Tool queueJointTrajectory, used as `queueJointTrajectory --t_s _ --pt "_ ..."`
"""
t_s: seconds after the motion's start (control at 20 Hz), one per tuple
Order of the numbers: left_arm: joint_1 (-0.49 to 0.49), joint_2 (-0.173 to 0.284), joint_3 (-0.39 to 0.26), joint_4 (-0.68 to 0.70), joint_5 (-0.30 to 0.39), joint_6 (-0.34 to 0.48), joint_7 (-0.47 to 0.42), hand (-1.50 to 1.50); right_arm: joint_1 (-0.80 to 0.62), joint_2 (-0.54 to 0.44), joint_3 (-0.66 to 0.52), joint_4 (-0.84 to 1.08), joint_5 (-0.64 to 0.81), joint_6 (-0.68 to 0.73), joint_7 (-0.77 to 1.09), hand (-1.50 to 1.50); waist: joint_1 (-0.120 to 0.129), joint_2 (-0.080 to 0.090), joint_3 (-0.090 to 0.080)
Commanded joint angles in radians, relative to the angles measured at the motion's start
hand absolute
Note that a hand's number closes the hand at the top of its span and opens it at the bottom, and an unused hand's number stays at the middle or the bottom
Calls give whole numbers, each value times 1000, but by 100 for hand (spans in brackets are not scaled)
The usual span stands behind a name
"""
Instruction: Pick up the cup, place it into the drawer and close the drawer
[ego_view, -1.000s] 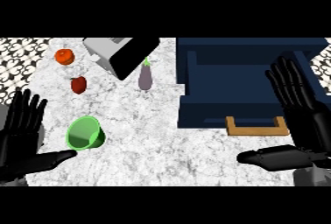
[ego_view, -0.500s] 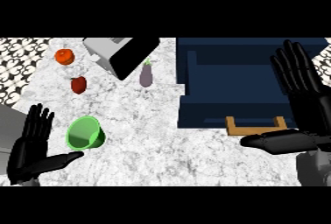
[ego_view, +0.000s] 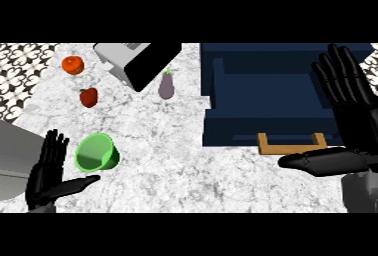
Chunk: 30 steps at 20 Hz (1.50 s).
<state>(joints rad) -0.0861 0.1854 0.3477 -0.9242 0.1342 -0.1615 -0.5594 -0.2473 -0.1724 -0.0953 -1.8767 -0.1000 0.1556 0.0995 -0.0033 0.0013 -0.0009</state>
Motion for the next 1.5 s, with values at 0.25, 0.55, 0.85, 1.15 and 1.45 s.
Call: queueJointTrajectory --t_s 0.25,0.55,0.85,1.15,1.45 --pt "-136 60 34 490 -50 -45 -327 -150 -59 14 16 -23 3 -22 65 -150 -6 3 -1" --pt "-250 85 38 668 -64 -26 -465 -150 -18 -23 -42 69 -16 44 -44 -150 -6 2 -1" --pt "-279 73 45 738 -69 -34 -535 -150 -17 -30 -43 45 -34 50 0 -150 -14 6 -3" --pt "-330 61 31 758 -84 -28 -505 -150 -3 -27 -38 13 -32 51 1 -150 -19 7 -3" --pt "-323 72 37 762 -78 -112 -532 -150 -46 -9 -10 -39 -17 4 89 -150 -27 9 -4"
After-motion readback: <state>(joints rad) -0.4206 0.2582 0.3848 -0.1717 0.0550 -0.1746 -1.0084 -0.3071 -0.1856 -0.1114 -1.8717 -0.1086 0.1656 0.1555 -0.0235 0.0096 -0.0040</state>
